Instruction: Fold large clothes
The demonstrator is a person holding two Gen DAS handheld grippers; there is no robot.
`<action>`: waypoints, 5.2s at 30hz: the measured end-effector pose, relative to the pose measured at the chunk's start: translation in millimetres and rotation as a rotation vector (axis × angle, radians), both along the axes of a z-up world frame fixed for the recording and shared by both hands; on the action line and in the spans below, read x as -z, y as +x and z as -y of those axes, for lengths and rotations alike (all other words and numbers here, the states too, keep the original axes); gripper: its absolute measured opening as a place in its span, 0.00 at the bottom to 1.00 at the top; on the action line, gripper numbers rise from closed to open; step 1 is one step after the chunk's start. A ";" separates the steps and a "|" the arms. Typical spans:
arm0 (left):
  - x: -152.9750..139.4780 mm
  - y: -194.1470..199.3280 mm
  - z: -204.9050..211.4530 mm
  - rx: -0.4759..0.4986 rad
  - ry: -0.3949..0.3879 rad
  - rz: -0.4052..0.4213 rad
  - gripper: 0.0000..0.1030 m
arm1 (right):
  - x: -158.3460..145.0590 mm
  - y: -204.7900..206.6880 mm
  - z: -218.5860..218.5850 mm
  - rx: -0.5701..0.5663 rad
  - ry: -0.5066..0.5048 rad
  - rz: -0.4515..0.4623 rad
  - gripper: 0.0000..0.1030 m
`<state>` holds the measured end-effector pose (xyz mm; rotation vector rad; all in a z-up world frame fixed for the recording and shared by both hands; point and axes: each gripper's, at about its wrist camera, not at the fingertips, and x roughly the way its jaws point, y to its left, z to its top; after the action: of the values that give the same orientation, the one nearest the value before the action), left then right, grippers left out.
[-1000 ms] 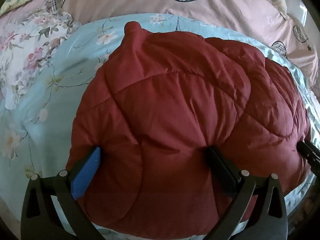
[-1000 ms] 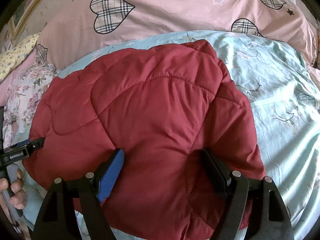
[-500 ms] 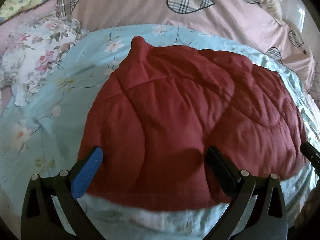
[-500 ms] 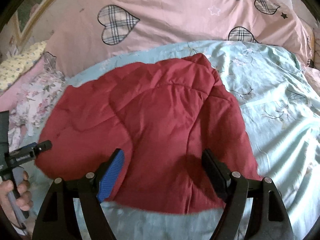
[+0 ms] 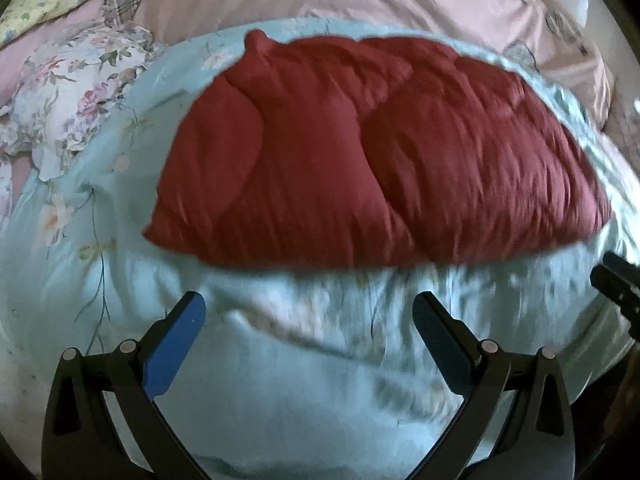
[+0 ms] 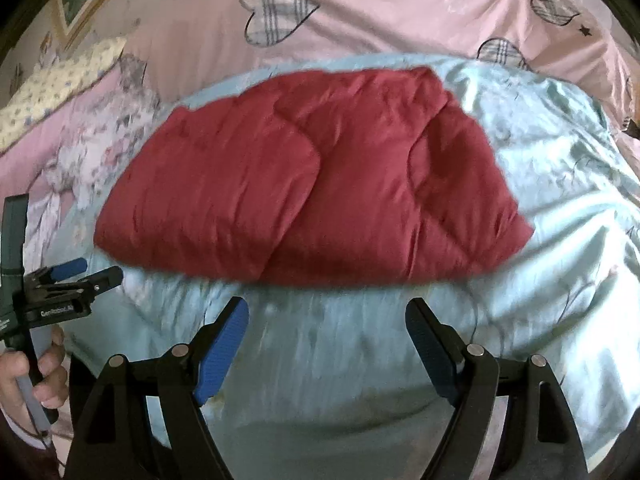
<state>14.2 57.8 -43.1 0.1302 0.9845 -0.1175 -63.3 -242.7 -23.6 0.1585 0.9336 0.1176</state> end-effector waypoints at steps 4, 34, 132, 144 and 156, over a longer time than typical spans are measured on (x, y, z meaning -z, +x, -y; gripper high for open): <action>0.7 -12.1 4.7 -0.002 0.053 0.004 1.00 | 0.2 -6.3 -5.7 -0.026 0.000 -0.022 0.88; -46.7 7.2 37.0 -0.003 -0.009 0.053 1.00 | -29.4 22.9 -3.7 0.005 -0.004 0.028 0.98; -48.5 26.8 29.8 -0.050 -0.043 0.071 1.00 | -36.2 46.7 -8.0 0.008 0.017 0.037 0.98; -48.2 30.5 27.7 -0.058 -0.044 0.075 1.00 | -37.8 52.9 -4.6 0.016 0.014 0.035 0.98; -52.4 37.9 30.4 -0.052 -0.060 0.075 1.00 | -37.5 59.8 2.4 0.024 0.024 0.028 0.98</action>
<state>52.1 27.4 9.3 0.0532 0.9079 -0.0934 -3.5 -245.1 14.0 0.1893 0.9020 0.1086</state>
